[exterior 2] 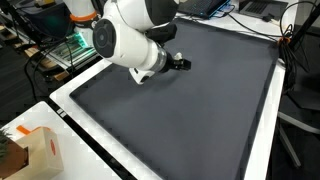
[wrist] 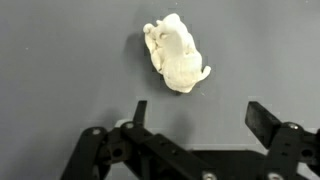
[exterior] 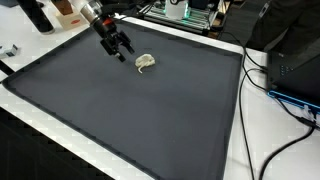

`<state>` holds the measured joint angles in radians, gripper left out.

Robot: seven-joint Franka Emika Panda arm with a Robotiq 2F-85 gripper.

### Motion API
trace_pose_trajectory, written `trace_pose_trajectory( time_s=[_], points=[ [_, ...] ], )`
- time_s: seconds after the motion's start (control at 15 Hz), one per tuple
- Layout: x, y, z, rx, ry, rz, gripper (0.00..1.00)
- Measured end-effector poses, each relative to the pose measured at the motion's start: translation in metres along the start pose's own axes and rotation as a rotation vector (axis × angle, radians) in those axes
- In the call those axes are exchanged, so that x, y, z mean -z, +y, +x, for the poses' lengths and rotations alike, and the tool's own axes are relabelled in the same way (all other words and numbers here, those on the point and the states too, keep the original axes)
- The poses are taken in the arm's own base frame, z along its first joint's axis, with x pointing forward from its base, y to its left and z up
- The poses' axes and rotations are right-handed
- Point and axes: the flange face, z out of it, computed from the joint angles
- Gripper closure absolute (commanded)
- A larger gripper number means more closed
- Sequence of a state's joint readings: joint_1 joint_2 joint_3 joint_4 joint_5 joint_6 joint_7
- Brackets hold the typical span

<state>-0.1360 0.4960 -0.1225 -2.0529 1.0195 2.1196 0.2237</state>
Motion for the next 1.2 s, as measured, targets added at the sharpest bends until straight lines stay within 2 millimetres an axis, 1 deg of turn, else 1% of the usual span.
trace_pose_trajectory(
  time_s=[0.4,0.8,1.0,1.2],
  points=[
    [-0.014,-0.027,-0.01,-0.06,0.081,-0.164,0.0],
    [-0.027,-0.056,-0.025,-0.045,0.204,-0.344,0.0],
    [-0.035,-0.071,-0.037,-0.003,0.267,-0.442,0.0],
    [-0.046,-0.085,-0.054,0.058,0.327,-0.552,0.0]
  ],
)
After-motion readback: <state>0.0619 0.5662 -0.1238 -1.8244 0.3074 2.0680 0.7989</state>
